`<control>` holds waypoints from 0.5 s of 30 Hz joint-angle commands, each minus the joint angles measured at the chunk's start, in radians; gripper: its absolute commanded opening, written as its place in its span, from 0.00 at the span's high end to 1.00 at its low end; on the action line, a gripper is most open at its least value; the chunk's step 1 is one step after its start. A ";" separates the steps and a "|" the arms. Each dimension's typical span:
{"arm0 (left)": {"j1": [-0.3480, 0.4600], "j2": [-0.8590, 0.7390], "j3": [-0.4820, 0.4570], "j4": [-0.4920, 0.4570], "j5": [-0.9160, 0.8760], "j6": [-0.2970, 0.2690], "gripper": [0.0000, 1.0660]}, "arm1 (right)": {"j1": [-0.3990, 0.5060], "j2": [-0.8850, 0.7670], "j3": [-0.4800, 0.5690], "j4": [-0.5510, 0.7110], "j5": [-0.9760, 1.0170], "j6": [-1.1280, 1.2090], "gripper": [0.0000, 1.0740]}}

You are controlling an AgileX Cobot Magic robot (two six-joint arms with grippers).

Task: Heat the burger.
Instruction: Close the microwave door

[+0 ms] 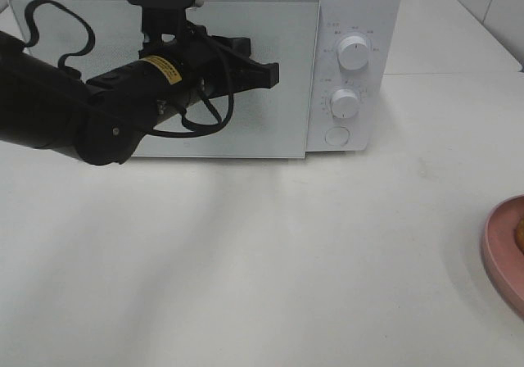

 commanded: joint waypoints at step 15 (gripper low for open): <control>0.041 0.035 -0.090 -0.038 0.093 0.000 1.00 | -0.006 -0.026 0.003 0.000 -0.014 -0.017 0.29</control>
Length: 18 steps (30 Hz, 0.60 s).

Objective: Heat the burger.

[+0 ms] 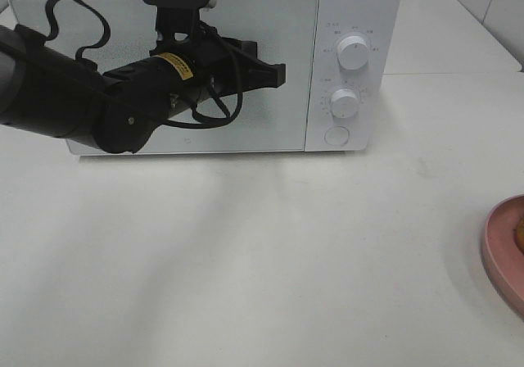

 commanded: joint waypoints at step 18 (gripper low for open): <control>-0.032 -0.219 0.082 0.010 0.669 -0.002 0.27 | -0.005 -0.026 0.003 0.000 -0.014 -0.016 0.29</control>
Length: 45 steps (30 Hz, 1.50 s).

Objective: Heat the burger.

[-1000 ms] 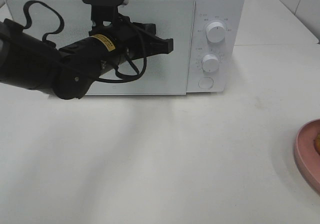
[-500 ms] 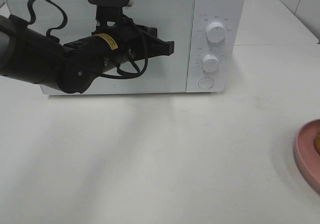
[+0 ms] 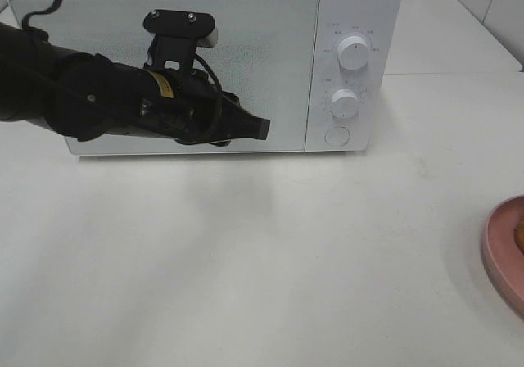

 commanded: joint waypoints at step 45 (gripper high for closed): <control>0.628 -0.742 0.121 0.008 1.170 0.043 0.08 | -0.005 -0.026 0.003 0.000 -0.014 -0.016 0.29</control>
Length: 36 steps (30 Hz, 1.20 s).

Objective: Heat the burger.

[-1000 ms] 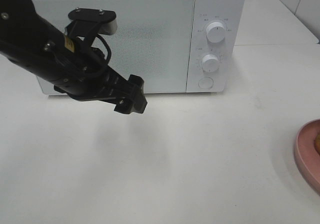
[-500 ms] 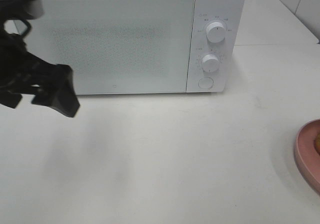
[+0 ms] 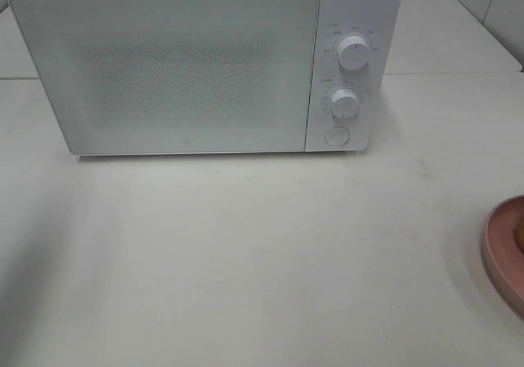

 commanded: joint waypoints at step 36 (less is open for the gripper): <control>0.010 -0.742 0.421 0.005 -0.041 -0.012 0.08 | -0.005 -0.026 0.003 0.000 -0.014 -0.015 0.29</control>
